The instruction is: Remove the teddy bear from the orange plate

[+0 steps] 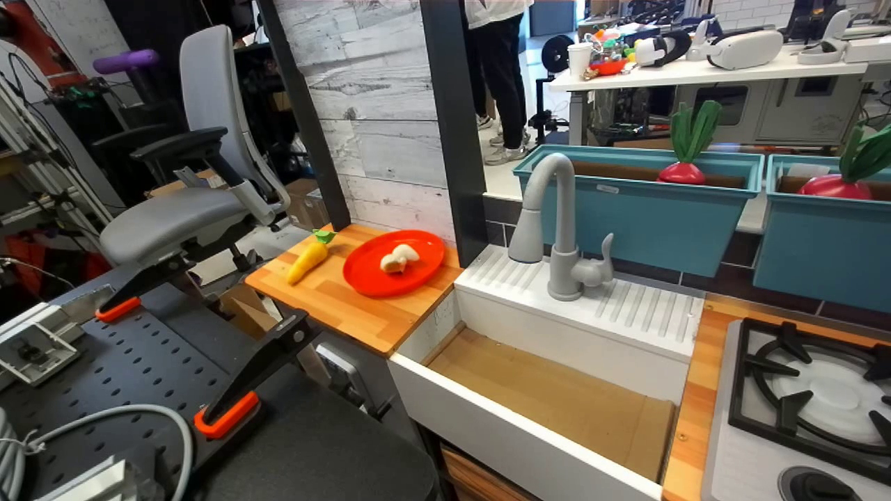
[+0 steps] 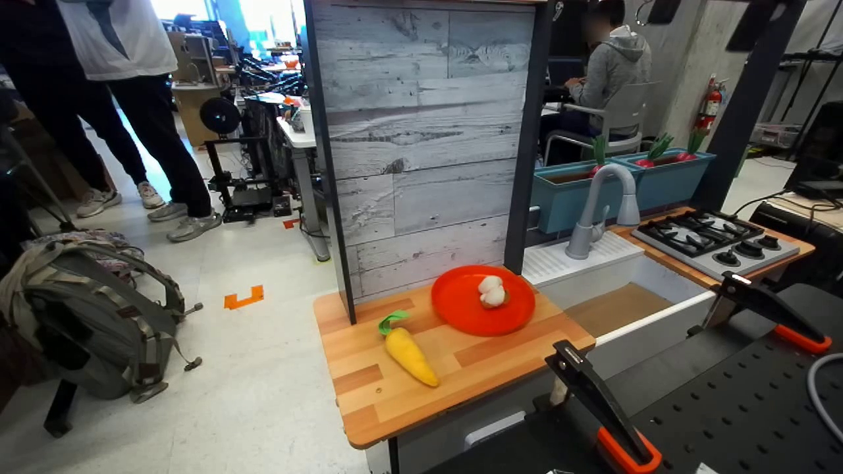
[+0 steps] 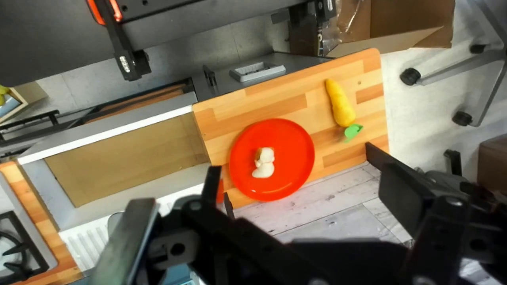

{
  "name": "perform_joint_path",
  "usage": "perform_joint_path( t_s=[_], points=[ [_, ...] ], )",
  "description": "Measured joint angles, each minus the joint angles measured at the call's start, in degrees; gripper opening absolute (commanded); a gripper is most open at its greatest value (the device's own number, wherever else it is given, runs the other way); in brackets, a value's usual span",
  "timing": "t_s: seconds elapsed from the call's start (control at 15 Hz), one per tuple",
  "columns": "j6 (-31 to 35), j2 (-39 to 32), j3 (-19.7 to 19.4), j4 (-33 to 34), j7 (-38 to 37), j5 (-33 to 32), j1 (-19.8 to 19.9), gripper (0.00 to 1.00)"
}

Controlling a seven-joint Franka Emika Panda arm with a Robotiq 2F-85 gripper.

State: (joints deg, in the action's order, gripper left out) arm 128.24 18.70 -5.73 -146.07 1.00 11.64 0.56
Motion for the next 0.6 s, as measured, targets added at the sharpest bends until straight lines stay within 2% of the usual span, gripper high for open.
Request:
perform_joint_path(
  t_s=[0.33, 0.6],
  points=[
    [11.9, -13.8, 2.8, 1.4, 0.7, 4.6, -3.1, 1.00],
    [19.3, -27.1, 5.4, 6.7, 0.7, 6.9, -3.3, 1.00]
  ],
)
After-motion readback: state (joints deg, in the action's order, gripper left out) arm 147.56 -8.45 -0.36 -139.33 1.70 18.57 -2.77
